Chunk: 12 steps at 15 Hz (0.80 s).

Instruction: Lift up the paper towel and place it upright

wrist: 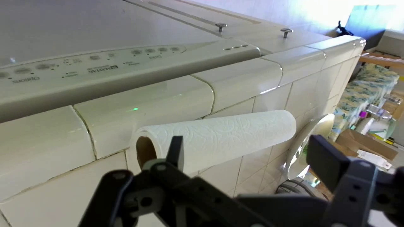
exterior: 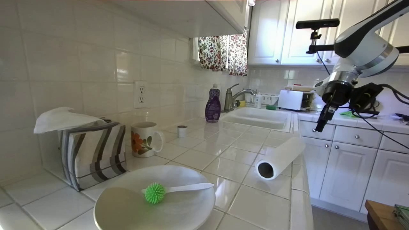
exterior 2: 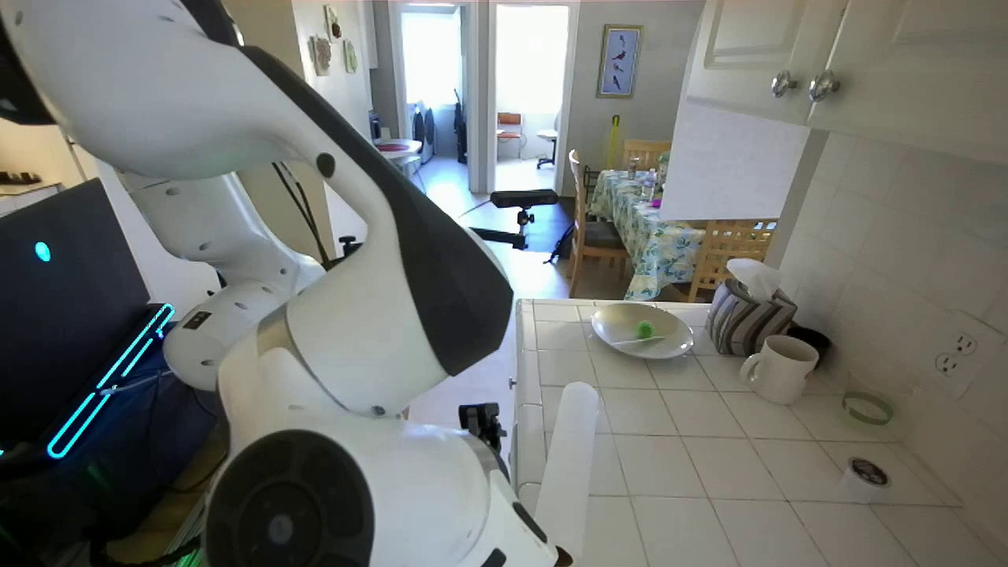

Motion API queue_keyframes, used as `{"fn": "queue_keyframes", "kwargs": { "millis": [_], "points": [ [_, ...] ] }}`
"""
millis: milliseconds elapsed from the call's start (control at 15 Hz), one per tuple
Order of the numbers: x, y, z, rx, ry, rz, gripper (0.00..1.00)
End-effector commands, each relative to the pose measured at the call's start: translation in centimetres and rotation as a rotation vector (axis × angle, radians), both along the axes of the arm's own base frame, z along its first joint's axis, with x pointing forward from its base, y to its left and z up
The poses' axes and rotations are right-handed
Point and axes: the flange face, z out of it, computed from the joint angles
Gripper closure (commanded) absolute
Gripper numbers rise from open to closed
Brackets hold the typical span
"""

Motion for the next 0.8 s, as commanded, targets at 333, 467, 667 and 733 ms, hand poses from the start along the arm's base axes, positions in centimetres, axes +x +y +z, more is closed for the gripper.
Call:
{"fn": "queue_keyframes", "kwargs": {
  "millis": [333,467,667,733],
  "points": [
    [3.1,-2.5,-3.4,0.08,-0.034,-0.037,0.0],
    [3.6,-2.8,-4.0,0.094,-0.028,-0.04,0.0],
    [4.4,-3.2,-5.0,0.103,-0.02,-0.044,0.0],
    [4.8,-3.3,-5.3,0.11,-0.019,-0.046,0.0]
  ]
}}
